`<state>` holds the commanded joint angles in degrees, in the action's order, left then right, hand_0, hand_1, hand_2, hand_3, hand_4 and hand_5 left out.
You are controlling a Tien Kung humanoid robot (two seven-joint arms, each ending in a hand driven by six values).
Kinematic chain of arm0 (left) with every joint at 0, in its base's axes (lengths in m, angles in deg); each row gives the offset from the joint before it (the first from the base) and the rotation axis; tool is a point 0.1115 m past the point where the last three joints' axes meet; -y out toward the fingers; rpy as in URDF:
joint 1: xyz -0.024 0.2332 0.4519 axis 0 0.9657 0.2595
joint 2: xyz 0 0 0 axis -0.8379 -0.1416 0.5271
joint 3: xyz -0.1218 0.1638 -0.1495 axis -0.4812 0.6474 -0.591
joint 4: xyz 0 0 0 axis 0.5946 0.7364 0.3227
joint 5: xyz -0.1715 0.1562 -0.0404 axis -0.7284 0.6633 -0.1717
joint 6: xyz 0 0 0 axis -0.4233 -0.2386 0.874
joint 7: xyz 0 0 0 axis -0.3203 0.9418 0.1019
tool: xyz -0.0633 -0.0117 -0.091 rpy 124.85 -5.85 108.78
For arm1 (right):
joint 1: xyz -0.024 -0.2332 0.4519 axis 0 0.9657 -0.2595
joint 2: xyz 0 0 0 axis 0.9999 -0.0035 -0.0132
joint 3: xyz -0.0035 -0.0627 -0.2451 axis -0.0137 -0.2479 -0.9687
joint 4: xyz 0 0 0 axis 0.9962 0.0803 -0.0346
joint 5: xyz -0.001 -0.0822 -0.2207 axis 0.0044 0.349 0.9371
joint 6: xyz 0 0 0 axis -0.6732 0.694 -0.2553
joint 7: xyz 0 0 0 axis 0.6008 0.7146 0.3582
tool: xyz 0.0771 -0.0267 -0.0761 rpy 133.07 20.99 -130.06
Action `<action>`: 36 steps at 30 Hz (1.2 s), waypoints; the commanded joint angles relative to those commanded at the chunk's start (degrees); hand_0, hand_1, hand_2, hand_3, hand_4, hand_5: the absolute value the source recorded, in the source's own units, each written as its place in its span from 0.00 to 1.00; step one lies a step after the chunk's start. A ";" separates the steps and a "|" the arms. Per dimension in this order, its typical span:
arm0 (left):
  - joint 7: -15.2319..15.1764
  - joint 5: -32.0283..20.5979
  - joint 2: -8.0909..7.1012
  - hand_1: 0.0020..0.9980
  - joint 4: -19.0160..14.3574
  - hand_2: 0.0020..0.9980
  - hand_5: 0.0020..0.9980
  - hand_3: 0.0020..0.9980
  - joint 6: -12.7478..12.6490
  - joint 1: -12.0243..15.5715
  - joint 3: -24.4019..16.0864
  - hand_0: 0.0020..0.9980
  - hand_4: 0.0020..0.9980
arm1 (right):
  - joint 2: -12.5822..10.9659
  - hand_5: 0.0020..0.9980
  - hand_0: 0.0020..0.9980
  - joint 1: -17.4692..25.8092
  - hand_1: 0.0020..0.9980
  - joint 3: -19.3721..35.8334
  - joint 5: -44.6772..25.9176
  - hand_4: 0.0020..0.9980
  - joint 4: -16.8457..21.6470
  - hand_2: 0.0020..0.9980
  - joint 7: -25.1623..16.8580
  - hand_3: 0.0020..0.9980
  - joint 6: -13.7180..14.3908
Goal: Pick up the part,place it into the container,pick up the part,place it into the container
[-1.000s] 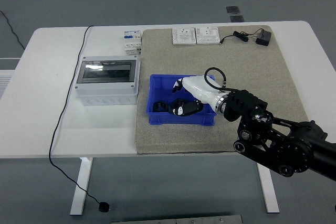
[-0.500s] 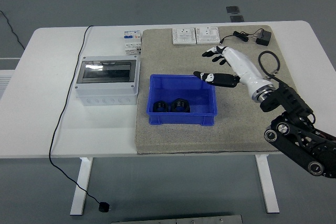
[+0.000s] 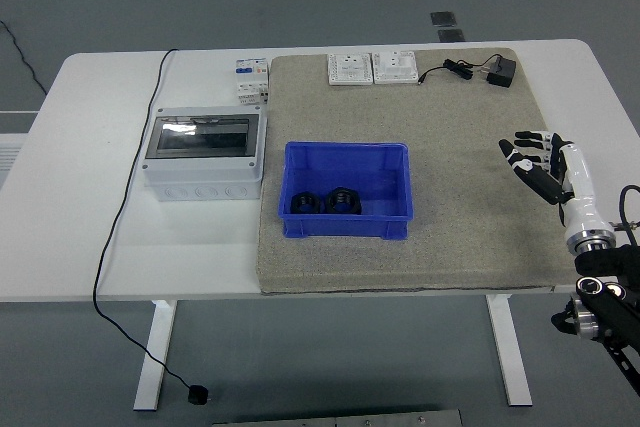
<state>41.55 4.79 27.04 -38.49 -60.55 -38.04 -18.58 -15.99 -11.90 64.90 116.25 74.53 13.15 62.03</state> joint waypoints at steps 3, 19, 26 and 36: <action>0.01 0.02 -0.02 0.55 0.00 0.57 0.75 0.67 0.02 -0.02 -0.10 0.72 0.73 | 0.07 0.51 0.52 -0.34 0.53 -1.14 -4.34 0.84 -1.12 0.63 -0.82 0.59 -0.08; -0.06 -0.13 -0.23 0.55 0.00 0.58 0.73 0.66 0.36 0.09 0.54 0.72 0.72 | 0.38 0.51 0.52 -0.59 0.52 -2.55 -13.03 0.80 -2.50 0.62 -2.29 0.59 -0.48; -0.26 -0.83 -0.24 0.56 0.00 0.60 0.71 0.65 0.47 0.17 1.31 0.72 0.69 | 0.42 0.50 0.52 -0.23 0.50 -1.93 -12.46 0.78 -1.47 0.62 -2.42 0.59 -0.63; -0.49 -2.26 -0.21 0.57 0.00 0.61 0.71 0.64 0.41 -0.04 2.42 0.72 0.69 | 0.50 0.50 0.51 -0.22 0.49 -1.57 -11.83 0.78 -0.51 0.61 -2.38 0.58 -0.57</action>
<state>41.06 2.52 26.83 -38.49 -60.14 -38.08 -16.17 -15.49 -12.12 63.33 104.42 74.02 10.78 61.47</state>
